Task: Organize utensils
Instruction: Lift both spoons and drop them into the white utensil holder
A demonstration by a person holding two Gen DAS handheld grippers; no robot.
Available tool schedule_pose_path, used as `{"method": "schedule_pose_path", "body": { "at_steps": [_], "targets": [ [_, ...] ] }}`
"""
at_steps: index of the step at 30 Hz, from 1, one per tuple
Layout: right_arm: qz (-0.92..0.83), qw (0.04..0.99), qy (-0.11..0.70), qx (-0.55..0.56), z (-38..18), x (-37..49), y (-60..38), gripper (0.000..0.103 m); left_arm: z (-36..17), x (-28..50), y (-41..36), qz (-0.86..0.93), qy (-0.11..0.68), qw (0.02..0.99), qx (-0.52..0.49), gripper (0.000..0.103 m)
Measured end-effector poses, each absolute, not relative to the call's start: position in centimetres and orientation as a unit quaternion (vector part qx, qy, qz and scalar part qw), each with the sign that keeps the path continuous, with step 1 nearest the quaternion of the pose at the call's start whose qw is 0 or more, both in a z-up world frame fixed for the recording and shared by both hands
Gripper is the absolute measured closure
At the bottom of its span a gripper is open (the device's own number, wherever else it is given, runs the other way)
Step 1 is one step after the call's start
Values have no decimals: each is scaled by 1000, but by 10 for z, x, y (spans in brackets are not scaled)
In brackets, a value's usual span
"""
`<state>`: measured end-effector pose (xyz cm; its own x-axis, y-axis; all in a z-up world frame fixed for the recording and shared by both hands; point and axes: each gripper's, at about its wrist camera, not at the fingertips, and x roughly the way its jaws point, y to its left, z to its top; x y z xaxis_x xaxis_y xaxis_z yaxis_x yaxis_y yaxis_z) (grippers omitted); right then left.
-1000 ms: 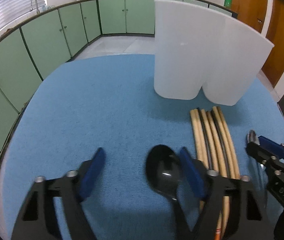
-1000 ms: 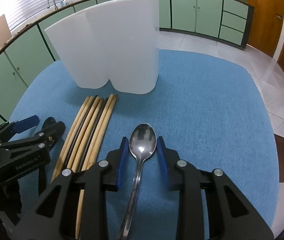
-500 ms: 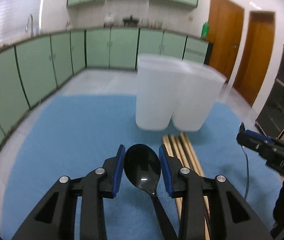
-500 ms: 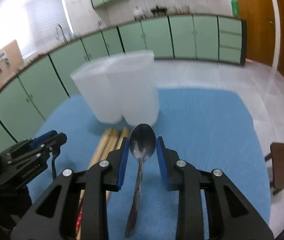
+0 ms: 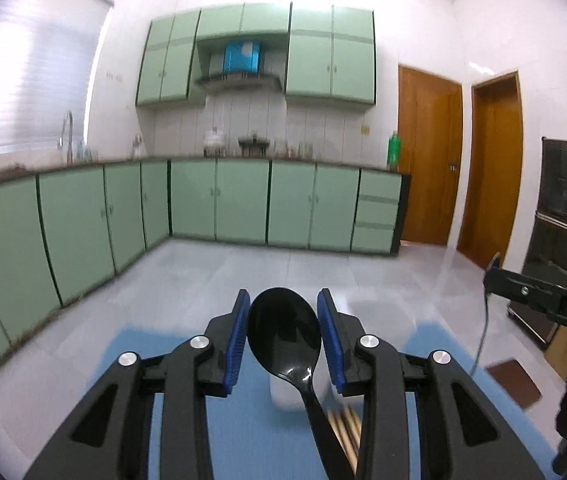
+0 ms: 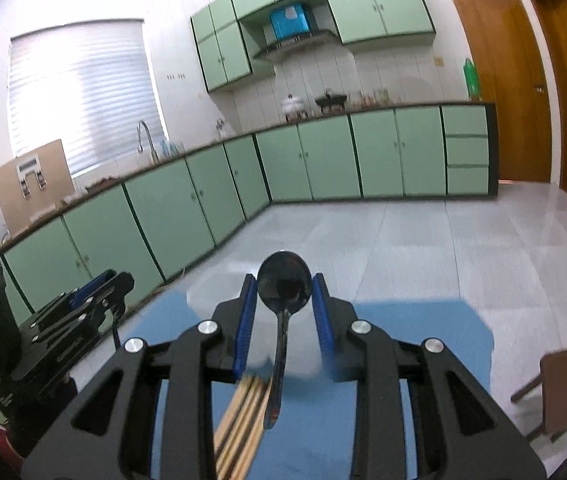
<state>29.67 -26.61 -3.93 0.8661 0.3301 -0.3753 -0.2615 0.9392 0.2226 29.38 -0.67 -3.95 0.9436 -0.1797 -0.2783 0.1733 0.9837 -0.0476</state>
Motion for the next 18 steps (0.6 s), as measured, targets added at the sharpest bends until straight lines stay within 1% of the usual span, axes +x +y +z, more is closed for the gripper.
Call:
{"method": "schedule_pose_path", "body": {
  "at_steps": [3,8,11,15,18],
  "targets": [
    [154,967,184,83,-15,318,-270,76,-15,321,-16,-88,111,990,-7,69],
    [145,972,163,84,6,359,-270,76,-1,367,-30,-74,84,994,0,69],
    [134,973,166,85,3,385,-269,76,-4,384,-36,-62,80,995,11,69],
    [120,972,183,79,-14,412,-264,76,-23,400,-40,-54,88,994,22,69],
    [116,970,203,67,-33,423,-255,76,-38,410,-39,-59,112,992,15,69]
  ]
}}
